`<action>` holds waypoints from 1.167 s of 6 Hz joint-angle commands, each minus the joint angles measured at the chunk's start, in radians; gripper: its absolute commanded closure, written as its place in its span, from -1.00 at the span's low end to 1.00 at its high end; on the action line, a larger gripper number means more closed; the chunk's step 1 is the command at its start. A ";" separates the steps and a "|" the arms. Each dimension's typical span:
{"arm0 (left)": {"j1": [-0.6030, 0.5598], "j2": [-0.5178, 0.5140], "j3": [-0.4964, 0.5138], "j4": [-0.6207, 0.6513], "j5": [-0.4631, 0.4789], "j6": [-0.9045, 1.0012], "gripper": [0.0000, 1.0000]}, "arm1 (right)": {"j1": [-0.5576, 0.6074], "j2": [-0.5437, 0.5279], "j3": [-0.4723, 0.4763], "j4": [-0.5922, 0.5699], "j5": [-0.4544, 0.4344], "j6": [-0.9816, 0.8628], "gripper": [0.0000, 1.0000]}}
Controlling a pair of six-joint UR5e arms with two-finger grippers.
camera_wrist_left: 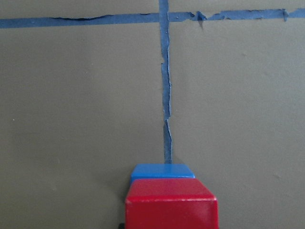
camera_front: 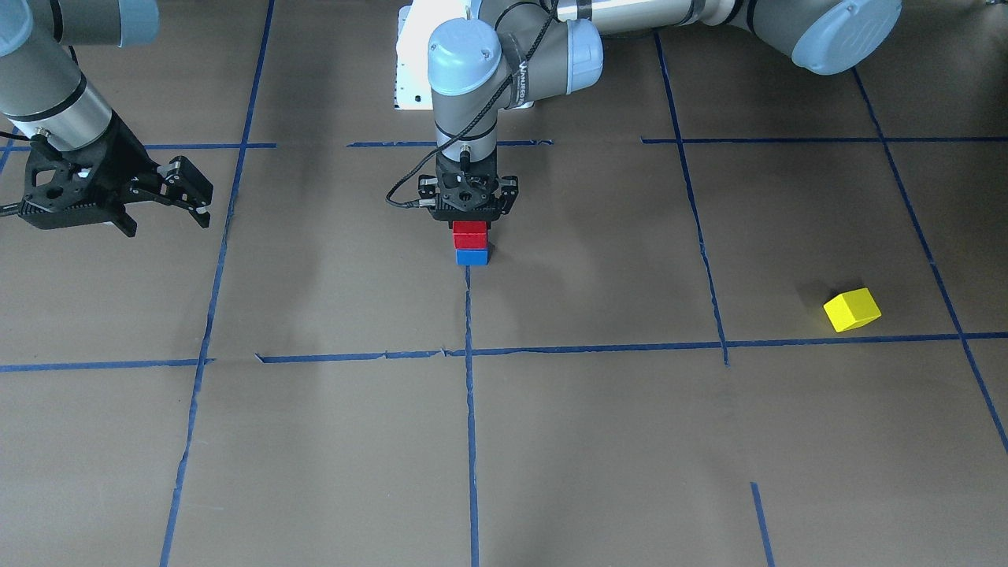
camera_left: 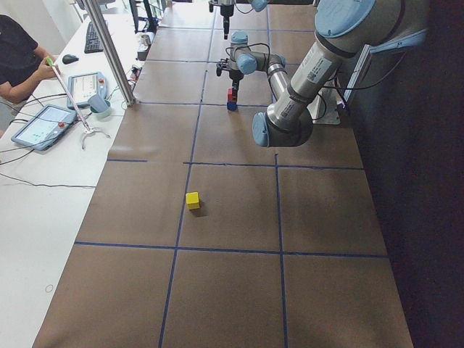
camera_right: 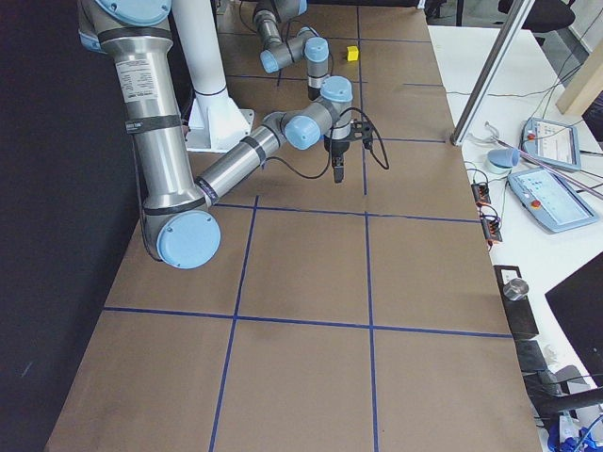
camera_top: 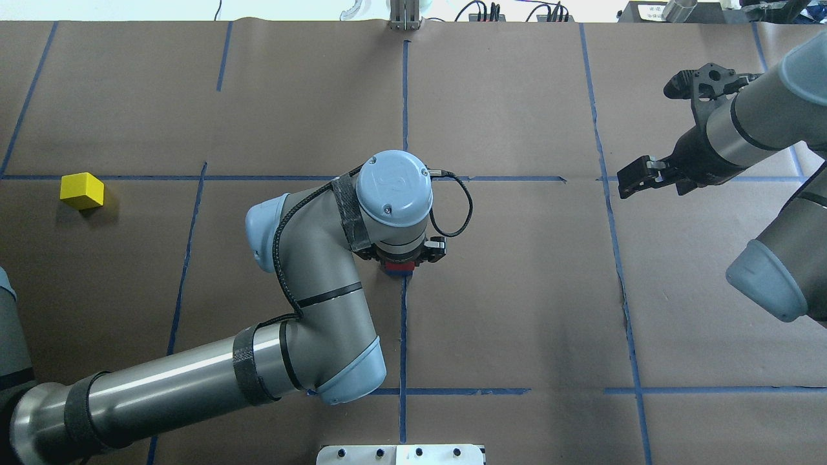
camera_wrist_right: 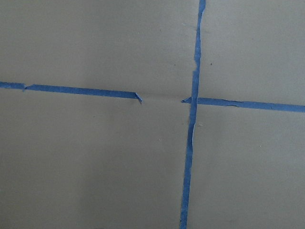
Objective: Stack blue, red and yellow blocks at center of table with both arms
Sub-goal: 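Lower the red block onto the blue block and open the left gripper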
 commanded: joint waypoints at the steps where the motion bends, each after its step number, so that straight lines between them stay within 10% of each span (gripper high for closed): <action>1: 0.003 0.000 -0.001 -0.001 0.000 -0.001 -0.86 | 0.000 0.000 0.003 0.000 0.000 0.002 -1.00; 7: -0.120 0.027 -0.133 0.005 0.020 0.010 -1.00 | 0.000 0.002 0.003 0.000 0.000 0.002 -1.00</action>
